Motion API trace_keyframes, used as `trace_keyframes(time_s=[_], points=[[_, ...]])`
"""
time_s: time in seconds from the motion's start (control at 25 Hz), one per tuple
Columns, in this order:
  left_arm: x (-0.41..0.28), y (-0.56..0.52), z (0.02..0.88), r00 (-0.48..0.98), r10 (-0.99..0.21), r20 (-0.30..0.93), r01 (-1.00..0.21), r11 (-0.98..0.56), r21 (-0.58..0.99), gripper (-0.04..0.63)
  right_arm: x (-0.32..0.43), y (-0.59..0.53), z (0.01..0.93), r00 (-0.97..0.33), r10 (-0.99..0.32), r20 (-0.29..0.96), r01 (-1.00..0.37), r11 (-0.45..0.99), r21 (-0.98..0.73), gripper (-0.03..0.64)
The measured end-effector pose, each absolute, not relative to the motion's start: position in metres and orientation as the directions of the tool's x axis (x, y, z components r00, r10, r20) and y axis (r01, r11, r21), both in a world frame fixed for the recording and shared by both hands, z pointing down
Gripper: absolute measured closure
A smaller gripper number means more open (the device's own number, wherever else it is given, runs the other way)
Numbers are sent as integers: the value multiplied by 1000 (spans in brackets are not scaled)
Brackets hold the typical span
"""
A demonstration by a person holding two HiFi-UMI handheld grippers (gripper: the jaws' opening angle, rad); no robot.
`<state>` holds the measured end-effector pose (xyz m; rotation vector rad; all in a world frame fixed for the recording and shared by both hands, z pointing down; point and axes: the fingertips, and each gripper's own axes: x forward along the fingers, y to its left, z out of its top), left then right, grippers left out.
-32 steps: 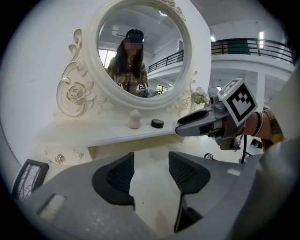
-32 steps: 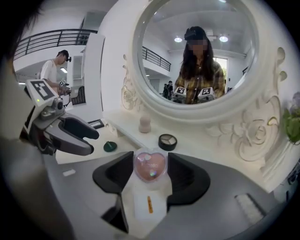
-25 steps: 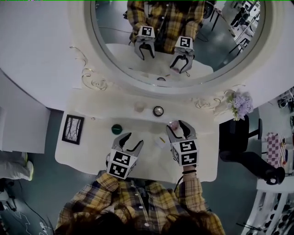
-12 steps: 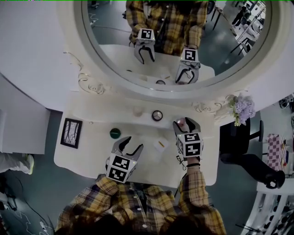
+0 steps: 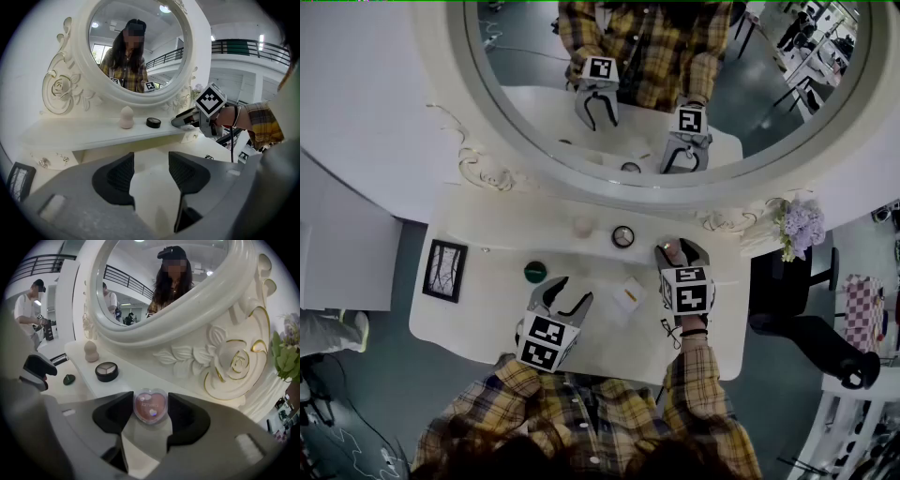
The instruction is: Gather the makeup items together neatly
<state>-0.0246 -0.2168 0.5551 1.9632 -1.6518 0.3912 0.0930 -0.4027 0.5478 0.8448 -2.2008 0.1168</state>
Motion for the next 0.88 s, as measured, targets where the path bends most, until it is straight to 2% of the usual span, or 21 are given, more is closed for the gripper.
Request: trace_keyframes(time_s=[0.88], points=[[-30, -212, 548, 205, -827, 524, -970, -102, 218, 373, 96, -396, 540, -521, -559, 645, -624, 765, 159, 378]])
